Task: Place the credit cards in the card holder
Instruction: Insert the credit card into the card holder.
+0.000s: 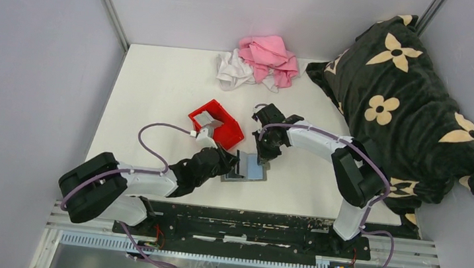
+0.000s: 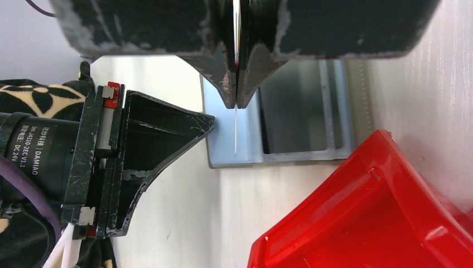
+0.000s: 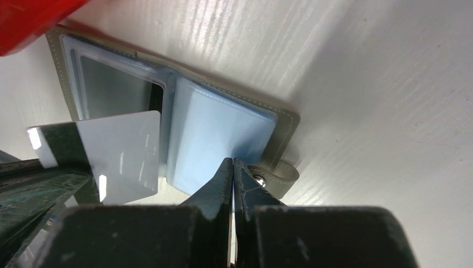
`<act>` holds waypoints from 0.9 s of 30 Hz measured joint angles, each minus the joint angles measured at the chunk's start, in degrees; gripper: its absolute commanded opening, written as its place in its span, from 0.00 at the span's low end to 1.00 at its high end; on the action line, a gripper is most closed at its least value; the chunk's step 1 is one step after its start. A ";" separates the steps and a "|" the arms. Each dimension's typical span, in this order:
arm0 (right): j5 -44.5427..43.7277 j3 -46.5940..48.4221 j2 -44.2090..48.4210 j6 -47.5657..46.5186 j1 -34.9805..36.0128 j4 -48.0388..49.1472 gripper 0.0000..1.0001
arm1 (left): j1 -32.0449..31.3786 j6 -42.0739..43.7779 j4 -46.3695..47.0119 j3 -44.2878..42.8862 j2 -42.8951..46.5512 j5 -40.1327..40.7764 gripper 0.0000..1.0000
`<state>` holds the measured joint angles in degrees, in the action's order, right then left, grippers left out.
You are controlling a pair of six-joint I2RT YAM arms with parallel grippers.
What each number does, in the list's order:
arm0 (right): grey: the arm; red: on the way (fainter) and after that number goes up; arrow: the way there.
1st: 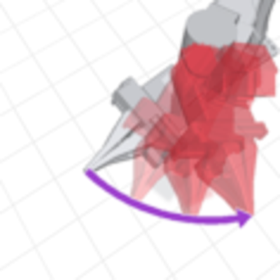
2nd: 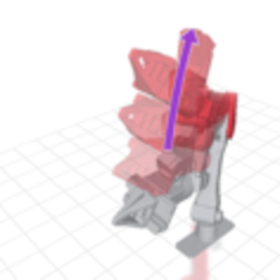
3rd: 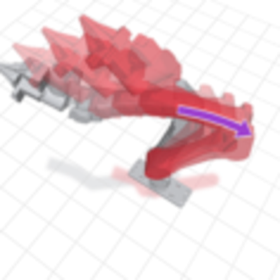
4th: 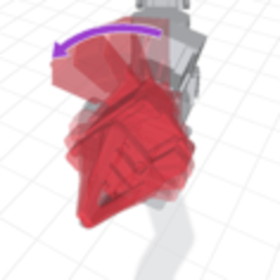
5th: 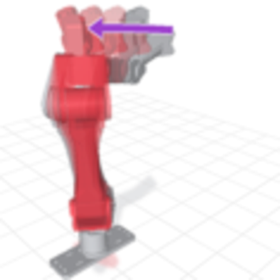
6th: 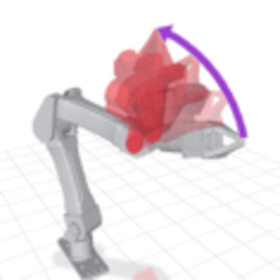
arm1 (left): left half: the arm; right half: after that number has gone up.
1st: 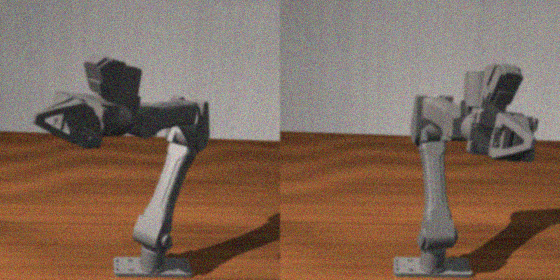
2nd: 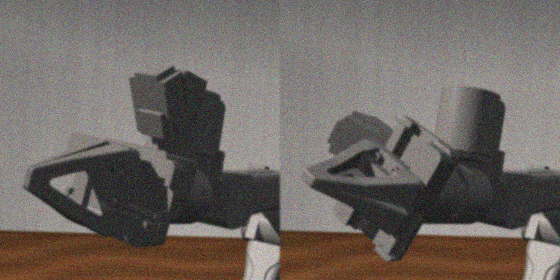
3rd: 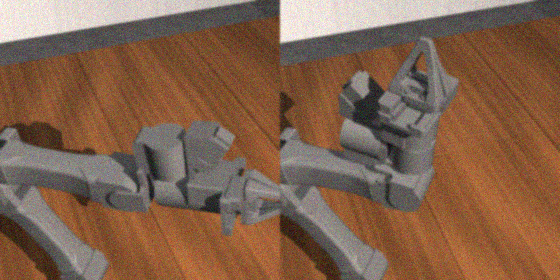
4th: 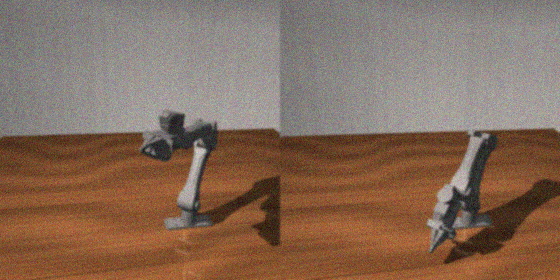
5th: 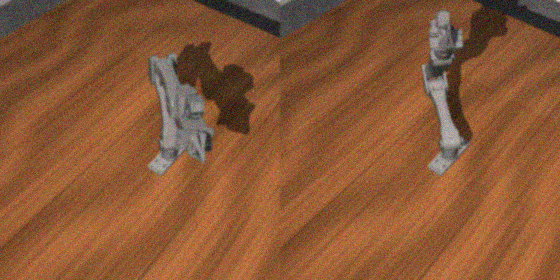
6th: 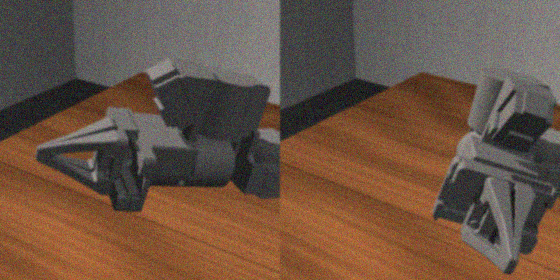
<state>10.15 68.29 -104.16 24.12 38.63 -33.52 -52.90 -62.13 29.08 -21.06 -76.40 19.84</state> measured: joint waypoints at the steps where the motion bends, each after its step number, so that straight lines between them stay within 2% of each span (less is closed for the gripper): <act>1: -0.44 0.09 -0.39 0.00 0.00 -0.26 0.03 | 0.00 0.00 0.00 0.00 -0.22 0.22 0.03; 12: -2.91 0.37 -1.77 0.04 0.00 -1.31 0.02 | 0.00 -0.02 0.33 0.00 -1.38 1.33 0.03; 27: -3.37 0.39 -1.97 0.02 0.00 -1.92 0.01 | 0.00 -0.02 3.19 -2.08 -7.37 1.11 0.03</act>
<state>6.79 68.69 -106.13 24.14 38.63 -35.44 -52.90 -62.15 32.27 -23.14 -83.77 20.95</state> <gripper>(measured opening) 0.017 0.046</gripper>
